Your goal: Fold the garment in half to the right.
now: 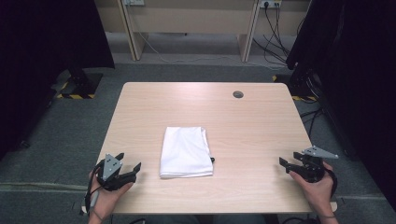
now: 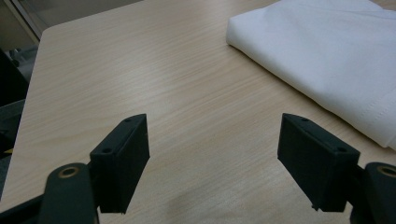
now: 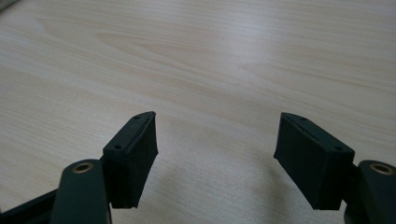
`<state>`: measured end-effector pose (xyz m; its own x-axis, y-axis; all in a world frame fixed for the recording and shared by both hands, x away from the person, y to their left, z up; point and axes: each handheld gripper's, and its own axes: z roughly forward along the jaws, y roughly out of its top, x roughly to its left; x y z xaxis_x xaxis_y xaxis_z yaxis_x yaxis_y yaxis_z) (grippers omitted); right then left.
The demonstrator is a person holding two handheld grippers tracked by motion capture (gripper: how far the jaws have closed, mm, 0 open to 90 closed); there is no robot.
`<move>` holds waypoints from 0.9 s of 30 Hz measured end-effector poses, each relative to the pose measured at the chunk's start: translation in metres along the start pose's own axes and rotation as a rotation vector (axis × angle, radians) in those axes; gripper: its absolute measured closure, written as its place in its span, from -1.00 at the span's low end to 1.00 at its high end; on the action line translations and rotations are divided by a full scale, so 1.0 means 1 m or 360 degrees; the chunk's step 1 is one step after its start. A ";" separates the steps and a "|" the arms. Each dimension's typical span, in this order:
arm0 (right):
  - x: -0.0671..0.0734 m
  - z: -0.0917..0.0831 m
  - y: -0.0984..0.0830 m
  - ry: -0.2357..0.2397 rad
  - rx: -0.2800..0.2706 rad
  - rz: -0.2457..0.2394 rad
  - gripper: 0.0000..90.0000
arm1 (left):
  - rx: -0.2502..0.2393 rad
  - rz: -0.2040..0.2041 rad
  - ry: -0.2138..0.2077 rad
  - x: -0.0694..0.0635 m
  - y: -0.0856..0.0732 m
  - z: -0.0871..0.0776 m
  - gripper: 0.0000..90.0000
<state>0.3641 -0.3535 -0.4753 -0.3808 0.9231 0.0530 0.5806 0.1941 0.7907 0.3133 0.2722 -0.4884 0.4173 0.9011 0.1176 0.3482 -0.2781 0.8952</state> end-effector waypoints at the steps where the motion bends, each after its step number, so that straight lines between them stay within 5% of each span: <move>1: 0.000 0.001 -0.001 0.0001 0.0002 0.0005 -0.34 | -0.0001 0.0001 0.0001 0.000 0.000 0.000 -0.46; 27: -0.001 0.001 -0.002 -0.0014 -0.0008 0.0026 -0.36 | -0.0039 0.0002 0.0038 -0.002 -0.001 -0.002 -0.46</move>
<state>0.3642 -0.3542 -0.4772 -0.3647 0.9291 0.0607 0.5832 0.1772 0.7928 0.3104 0.2718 -0.4886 0.3976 0.9085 0.1286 0.3268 -0.2712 0.9053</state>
